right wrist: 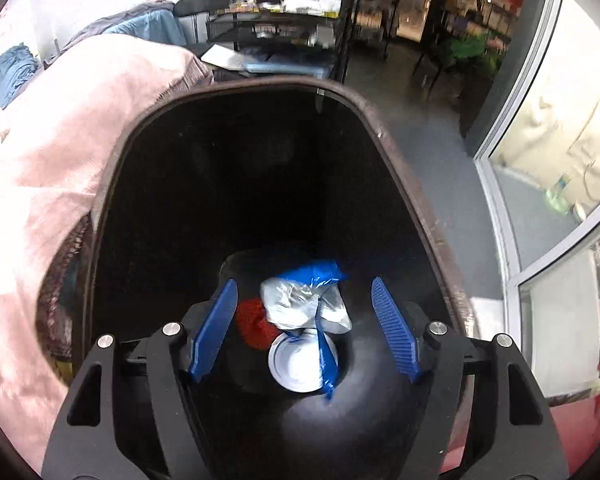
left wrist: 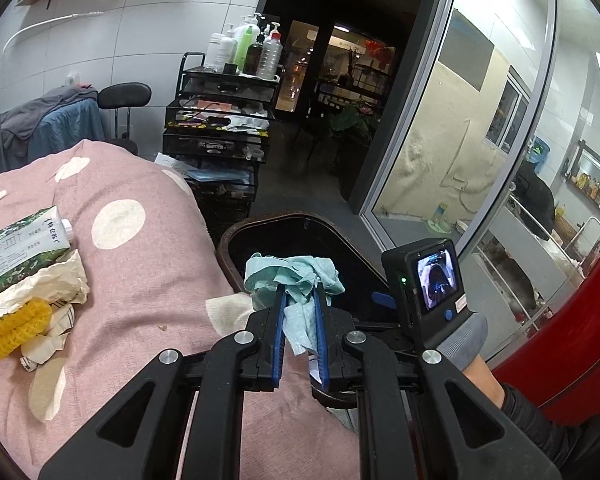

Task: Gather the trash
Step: 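Carry the light-blue tissue over the bin and open the left tool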

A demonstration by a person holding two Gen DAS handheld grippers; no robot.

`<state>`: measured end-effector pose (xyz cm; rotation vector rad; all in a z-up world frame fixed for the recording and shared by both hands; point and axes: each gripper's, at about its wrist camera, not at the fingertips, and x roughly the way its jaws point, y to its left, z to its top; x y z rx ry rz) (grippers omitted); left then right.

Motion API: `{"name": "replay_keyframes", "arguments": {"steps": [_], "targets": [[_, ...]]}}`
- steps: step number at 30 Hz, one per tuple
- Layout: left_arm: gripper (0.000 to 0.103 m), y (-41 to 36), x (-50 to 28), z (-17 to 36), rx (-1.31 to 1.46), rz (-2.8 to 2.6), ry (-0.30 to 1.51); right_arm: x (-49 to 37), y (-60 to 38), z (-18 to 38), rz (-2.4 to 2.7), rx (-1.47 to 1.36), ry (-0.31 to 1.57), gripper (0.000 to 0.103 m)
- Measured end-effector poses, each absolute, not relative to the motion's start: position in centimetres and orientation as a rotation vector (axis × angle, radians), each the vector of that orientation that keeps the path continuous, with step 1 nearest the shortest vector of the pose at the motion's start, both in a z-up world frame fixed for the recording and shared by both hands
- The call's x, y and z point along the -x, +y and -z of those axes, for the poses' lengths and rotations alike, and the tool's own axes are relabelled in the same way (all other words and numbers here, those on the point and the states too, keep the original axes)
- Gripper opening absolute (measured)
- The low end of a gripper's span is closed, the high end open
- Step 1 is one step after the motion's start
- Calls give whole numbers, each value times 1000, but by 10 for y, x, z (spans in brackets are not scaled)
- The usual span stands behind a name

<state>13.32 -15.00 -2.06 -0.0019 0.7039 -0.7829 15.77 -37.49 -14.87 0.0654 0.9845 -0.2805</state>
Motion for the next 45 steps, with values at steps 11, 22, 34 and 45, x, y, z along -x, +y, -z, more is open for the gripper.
{"name": "replay_keyframes", "arguments": {"steps": [11, 22, 34, 45], "targets": [[13, -172, -141, 23, -17, 818, 734, -136, -385, 110, 332, -88, 893, 80], [13, -210, -151, 32, -63, 852, 788, -108, -422, 58, 444, -175, 719, 86], [13, -257, -163, 57, -168, 863, 889, -97, -449, 47, 492, -218, 696, 87], [69, -271, -165, 71, -238, 829, 905, -92, -459, 49, 510, -249, 689, 89]]}}
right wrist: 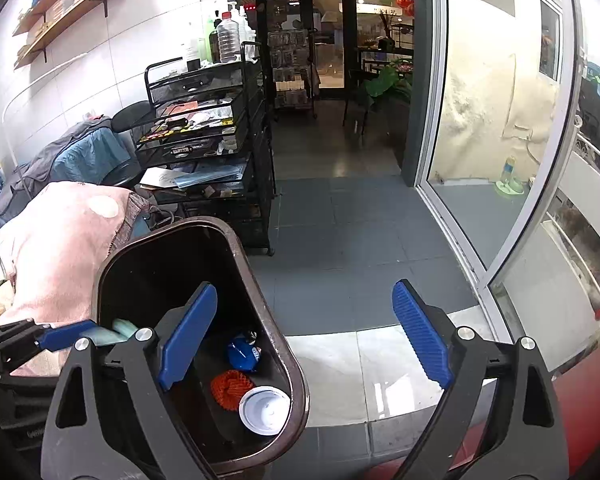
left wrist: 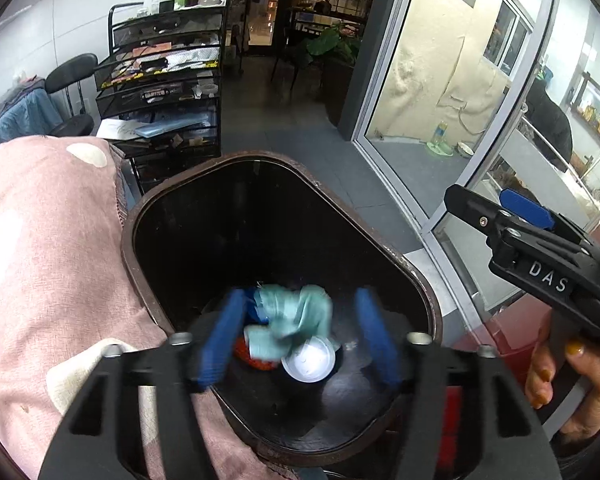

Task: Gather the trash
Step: 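Carry the light-blue tissue over the bin and open the left tool, then move both tools back toward the purple bag and white wrapper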

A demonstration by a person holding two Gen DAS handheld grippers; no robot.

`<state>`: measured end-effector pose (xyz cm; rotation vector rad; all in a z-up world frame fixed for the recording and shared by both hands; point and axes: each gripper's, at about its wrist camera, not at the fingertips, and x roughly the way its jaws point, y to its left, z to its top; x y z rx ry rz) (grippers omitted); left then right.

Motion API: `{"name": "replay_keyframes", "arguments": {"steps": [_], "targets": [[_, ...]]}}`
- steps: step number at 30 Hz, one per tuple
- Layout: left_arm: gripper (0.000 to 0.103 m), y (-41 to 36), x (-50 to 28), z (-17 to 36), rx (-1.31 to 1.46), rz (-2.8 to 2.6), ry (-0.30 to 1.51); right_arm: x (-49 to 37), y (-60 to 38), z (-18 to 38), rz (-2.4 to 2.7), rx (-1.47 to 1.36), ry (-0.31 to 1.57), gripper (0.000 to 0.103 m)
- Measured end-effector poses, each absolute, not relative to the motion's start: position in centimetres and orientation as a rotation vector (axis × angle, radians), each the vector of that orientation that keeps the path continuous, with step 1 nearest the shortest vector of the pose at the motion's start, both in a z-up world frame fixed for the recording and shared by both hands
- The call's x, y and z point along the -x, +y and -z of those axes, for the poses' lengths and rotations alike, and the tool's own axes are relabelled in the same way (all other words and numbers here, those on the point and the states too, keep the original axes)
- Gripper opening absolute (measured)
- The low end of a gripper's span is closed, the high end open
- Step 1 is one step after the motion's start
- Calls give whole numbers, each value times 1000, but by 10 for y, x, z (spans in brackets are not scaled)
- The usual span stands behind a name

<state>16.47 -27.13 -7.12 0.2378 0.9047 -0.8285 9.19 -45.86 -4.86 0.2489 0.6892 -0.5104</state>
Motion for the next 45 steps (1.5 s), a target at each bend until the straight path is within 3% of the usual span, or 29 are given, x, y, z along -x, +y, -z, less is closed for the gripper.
{"name": "replay_keyframes", "arguments": {"steps": [3, 9, 22, 32, 45], "targets": [[83, -273, -163, 70, -261, 829, 885, -93, -458, 49, 506, -255, 688, 89], [92, -276, -162, 70, -283, 833, 868, -94, -457, 49, 502, -263, 684, 92], [94, -241, -140, 32, -188, 828, 726, -101, -441, 51, 412, -251, 662, 93], [98, -164, -117, 4, -121, 716, 588, -105, -411, 49, 282, -248, 621, 96], [98, -55, -124, 7, 10, 501, 592, -131, -325, 44, 27, -200, 633, 96]]}}
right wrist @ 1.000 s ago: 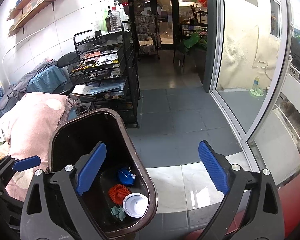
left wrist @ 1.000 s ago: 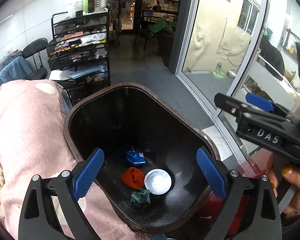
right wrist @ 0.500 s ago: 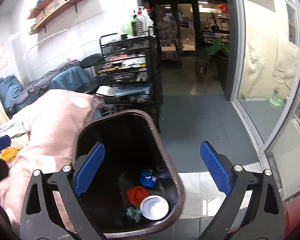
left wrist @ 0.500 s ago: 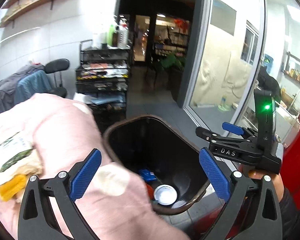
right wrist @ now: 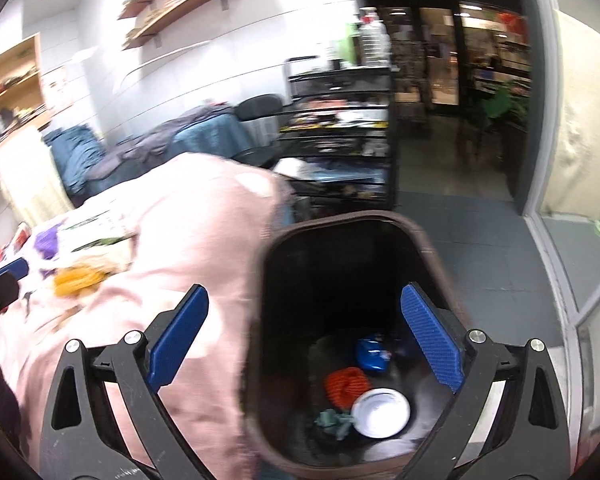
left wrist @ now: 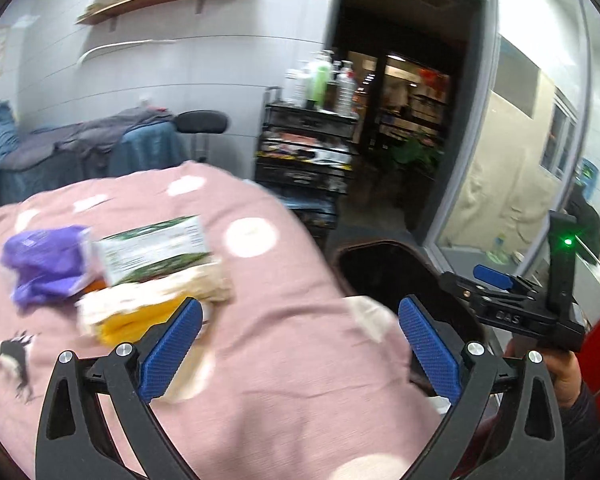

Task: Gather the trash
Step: 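Move both tools back toward the purple bag and white wrapper, then grasp the white paper wrapper with the right tool while the left tool grasps the purple bag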

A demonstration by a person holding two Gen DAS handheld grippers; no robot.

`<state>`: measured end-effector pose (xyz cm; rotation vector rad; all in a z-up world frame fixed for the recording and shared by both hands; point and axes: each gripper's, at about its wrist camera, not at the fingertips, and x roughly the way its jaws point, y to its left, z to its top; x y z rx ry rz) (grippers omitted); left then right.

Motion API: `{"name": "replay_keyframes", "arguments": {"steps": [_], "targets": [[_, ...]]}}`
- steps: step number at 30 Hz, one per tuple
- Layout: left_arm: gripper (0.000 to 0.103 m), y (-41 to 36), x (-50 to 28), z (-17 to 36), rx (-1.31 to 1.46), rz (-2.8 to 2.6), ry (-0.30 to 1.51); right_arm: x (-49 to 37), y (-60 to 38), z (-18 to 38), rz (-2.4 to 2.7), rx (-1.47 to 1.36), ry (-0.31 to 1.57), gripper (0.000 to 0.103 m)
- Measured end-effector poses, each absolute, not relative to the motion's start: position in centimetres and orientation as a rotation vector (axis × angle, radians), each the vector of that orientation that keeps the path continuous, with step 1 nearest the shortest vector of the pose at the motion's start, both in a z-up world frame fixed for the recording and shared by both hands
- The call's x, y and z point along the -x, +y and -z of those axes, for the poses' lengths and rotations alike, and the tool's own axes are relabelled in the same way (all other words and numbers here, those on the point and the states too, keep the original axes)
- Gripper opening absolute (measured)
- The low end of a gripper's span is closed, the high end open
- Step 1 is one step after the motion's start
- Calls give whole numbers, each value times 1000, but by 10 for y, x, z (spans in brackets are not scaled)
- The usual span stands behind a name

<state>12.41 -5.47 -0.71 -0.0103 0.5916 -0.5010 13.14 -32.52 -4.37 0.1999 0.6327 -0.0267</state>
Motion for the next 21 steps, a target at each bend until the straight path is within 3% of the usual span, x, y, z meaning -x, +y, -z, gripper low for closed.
{"name": "replay_keyframes", "arguments": {"steps": [14, 21], "targets": [[97, 74, -138, 35, 120, 218, 654, -173, -204, 26, -308, -38, 666, 96], [90, 120, -159, 34, 145, 128, 663, -195, -171, 24, -388, 22, 686, 96]]}}
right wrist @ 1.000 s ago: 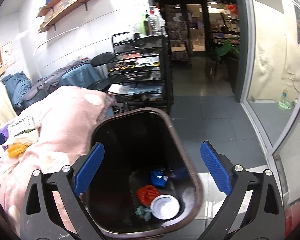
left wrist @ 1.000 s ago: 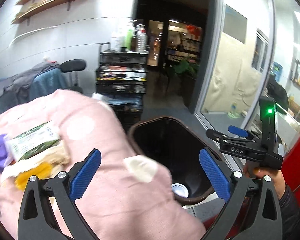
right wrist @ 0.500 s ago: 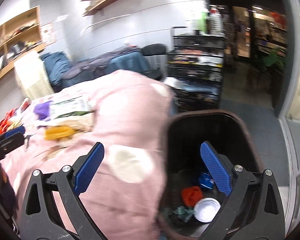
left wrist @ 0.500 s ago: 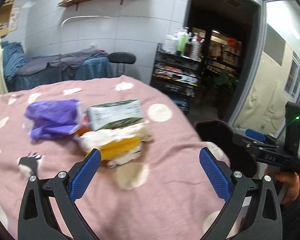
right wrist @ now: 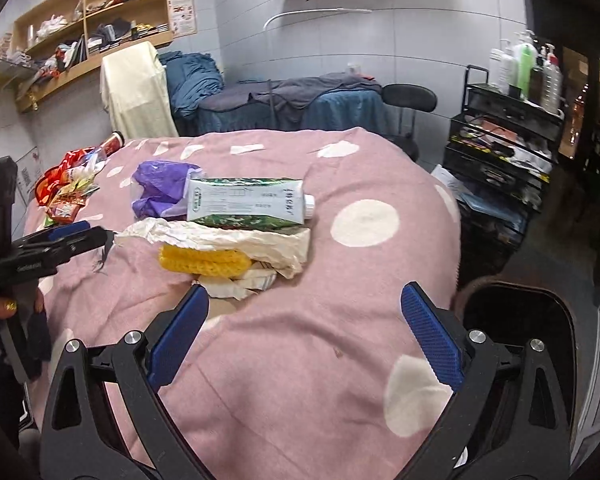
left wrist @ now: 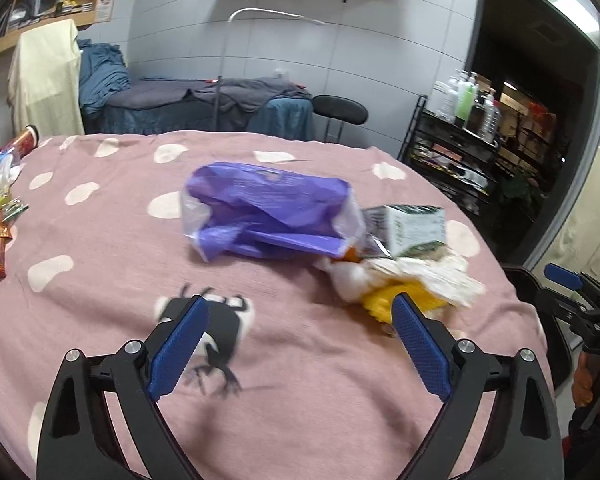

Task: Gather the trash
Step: 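Grasp the white paper wrapper with the right tool while the left tool grasps the purple bag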

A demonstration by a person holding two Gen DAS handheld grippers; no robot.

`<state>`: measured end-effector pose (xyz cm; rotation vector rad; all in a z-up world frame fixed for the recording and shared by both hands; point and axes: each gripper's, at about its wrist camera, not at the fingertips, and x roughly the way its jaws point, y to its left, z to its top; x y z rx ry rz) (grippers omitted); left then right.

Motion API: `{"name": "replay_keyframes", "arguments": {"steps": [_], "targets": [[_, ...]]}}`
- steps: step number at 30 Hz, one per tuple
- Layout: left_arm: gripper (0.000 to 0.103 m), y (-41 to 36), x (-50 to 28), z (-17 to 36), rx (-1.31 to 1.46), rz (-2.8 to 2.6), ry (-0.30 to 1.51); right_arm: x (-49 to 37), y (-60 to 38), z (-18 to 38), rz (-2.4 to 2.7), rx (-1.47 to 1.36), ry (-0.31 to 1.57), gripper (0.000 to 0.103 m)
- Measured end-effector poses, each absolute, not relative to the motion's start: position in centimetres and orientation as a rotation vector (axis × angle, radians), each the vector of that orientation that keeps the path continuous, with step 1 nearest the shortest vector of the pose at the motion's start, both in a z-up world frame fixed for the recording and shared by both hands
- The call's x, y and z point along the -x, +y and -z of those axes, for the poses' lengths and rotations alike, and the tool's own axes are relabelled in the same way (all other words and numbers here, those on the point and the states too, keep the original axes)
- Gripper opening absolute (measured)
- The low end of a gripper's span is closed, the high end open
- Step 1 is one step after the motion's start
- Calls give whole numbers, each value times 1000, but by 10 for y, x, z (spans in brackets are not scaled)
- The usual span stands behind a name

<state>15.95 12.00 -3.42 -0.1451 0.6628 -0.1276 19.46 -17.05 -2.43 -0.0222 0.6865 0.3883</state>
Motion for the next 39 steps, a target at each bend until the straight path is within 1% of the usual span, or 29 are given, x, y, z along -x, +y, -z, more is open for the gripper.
{"name": "replay_keyframes", "arguments": {"steps": [6, 11, 14, 17, 20, 21, 22, 24, 27, 29, 31, 32, 34, 35, 36, 39], "targets": [[89, 133, -175, 37, 173, 135, 688, -206, -143, 23, -488, 112, 683, 96], [89, 133, -183, 38, 172, 124, 691, -207, -93, 25, -583, 286, 649, 95], [89, 143, -188, 40, 192, 106, 696, -209, -67, 26, -602, 367, 620, 89], [89, 158, -198, 42, 225, 78, 712, -216, -42, 31, -590, 449, 589, 80], [89, 170, -214, 42, 240, 59, 728, -223, -30, 34, -591, 492, 585, 60], [89, 172, -221, 43, 241, 57, 739, -224, -28, 35, -592, 497, 586, 47], [89, 174, -227, 43, 240, 53, 745, -226, -29, 35, -594, 497, 590, 32], [88, 179, -241, 45, 245, 45, 753, -227, -33, 34, -602, 475, 598, 18], [88, 186, -262, 51, 262, 75, 777, -224, -43, 27, -595, 444, 577, 11], [88, 188, -272, 55, 256, 85, 794, -221, -48, 22, -588, 426, 563, 10], [76, 190, -280, 60, 272, 103, 809, -220, -57, 15, -575, 394, 550, 9], [63, 190, -282, 61, 276, 122, 820, -218, -62, 10, -566, 373, 539, 9], [60, 189, -283, 64, 287, 151, 822, -216, -68, 4, -555, 347, 523, 8], [51, 188, -282, 64, 291, 156, 820, -216, -73, 0, -545, 328, 516, 8], [45, 188, -282, 64, 294, 158, 818, -215, -76, -3, -538, 315, 511, 8], [33, 189, -277, 63, 306, 173, 799, -213, -87, -11, -521, 268, 503, 7]]}}
